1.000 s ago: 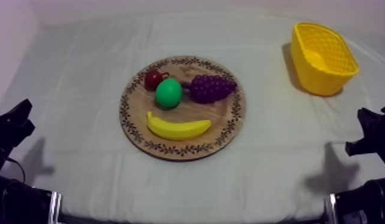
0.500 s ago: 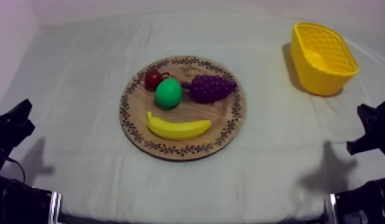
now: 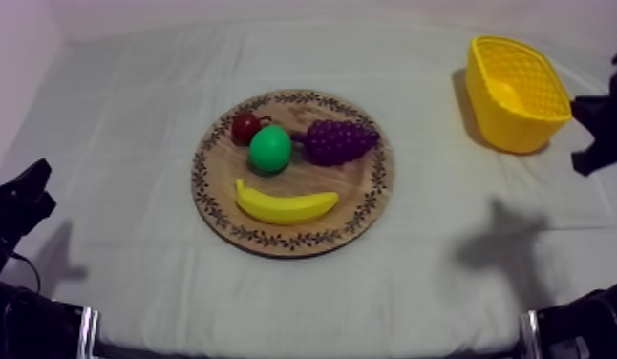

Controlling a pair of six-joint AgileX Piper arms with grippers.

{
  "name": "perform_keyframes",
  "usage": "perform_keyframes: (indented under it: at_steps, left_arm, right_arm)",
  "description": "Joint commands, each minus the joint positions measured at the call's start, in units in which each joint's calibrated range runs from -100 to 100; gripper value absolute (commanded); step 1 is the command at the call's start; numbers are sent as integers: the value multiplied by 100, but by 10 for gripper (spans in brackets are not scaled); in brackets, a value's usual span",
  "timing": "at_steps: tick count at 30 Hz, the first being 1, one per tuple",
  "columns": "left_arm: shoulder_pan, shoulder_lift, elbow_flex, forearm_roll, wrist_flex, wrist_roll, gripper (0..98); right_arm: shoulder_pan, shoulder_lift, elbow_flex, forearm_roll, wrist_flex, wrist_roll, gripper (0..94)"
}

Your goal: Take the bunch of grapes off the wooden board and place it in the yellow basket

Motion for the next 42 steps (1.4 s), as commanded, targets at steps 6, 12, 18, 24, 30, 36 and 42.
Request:
perform_keyframes:
  at_steps: [6,12,18,24,30,36,42]
  left_arm:
    - [0,0,-2,-2,-1,0,1]
    - [0,0,-2,-2,-1,0,1]
    - [0,0,-2,-2,-1,0,1]
    - [0,0,-2,-2,-1,0,1]
    - [0,0,-2,-2,-1,0,1]
    - [0,0,-2,-2,-1,0,1]
    - [0,0,-2,-2,-1,0,1]
  right_arm:
    - [-371,1545,-1612,11,602,-55,5]
    - [-655,2339,-2400,59,963,-88,5]
    - [-753,2962,-3057,-69,1262,57,5]
    - [-781,3364,-3850,-290,1712,239,5]
    - [-831,3611,-4632,-653,2319,396,5]
    - [-982,3723,-5001,-900,2926,455,5]
    - [-1069,3804,-5130,-1028,3139,473,5]
